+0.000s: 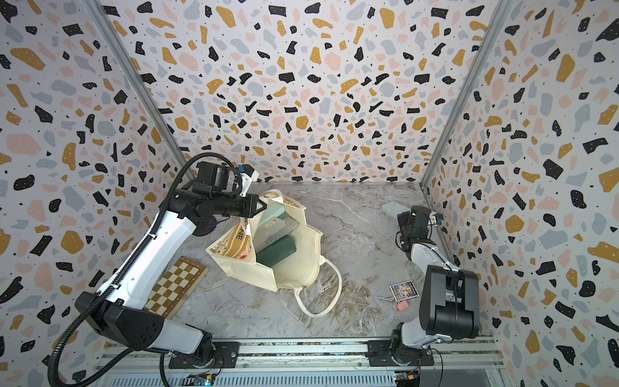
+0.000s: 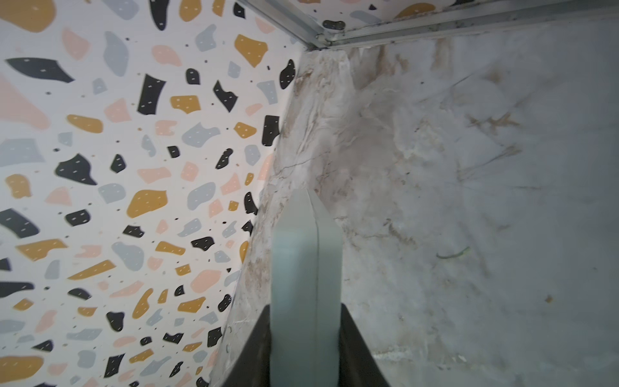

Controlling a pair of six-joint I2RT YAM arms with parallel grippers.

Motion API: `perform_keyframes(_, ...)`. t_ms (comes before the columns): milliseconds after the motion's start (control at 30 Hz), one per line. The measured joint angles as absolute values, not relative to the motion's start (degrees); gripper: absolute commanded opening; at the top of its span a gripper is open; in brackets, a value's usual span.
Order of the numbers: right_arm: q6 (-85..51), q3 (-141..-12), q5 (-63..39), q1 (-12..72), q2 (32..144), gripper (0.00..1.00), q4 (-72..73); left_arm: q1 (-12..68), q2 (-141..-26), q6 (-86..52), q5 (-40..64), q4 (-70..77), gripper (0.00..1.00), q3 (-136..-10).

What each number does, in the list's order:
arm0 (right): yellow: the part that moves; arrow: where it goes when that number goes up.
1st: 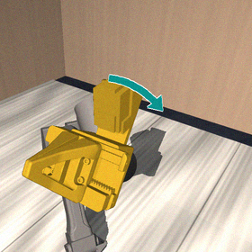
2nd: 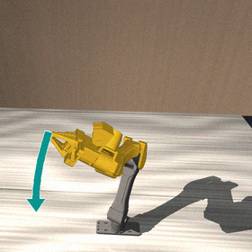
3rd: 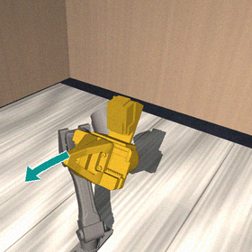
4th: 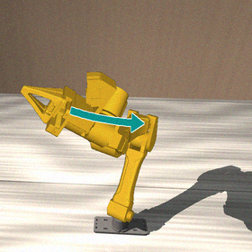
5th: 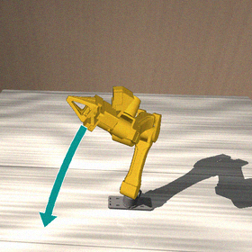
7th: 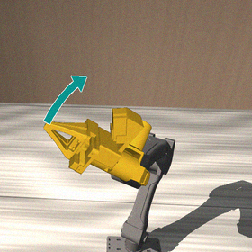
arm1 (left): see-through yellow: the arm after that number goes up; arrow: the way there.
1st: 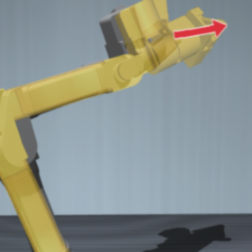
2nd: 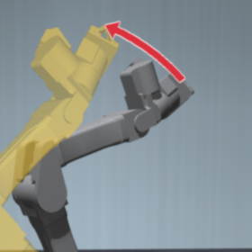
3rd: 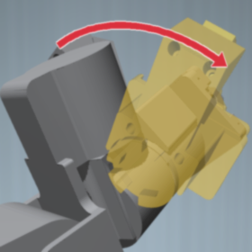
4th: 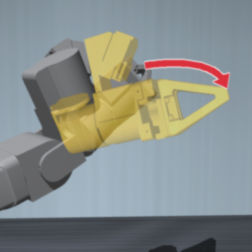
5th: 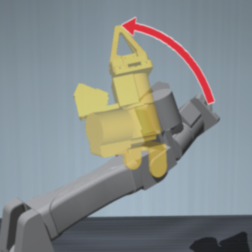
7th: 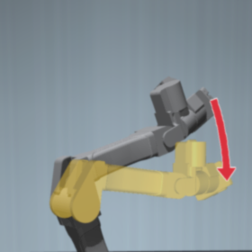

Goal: Take out the pencil case from the canvas bag
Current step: Place the pencil case at the corner of the board.

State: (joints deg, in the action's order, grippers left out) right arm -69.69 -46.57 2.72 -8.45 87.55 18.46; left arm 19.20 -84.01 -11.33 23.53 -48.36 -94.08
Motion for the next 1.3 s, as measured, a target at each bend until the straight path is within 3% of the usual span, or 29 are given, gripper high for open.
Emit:
perform_keyframes(367,-74.6,-51.8,7.2,-8.8,93.5,0.18,21.0,19.2,-84.0,-11.3,23.5,-48.3,0.00,-94.0)
perform_keyframes(767,-74.5,-51.1,6.9,-6.8,94.7,0.45,22.6,18.9,-84.0,-11.4,23.7,-48.2,0.00,-94.0)
perform_keyframes(1100,-71.7,-47.7,4.0,-6.6,94.7,0.56,22.8,18.7,-84.0,-11.4,24.0,-48.3,0.00,-94.0)
perform_keyframes(1300,-69.5,-47.3,1.9,-6.6,95.5,0.57,23.3,18.7,-84.0,-11.4,24.1,-48.3,0.00,-94.0)
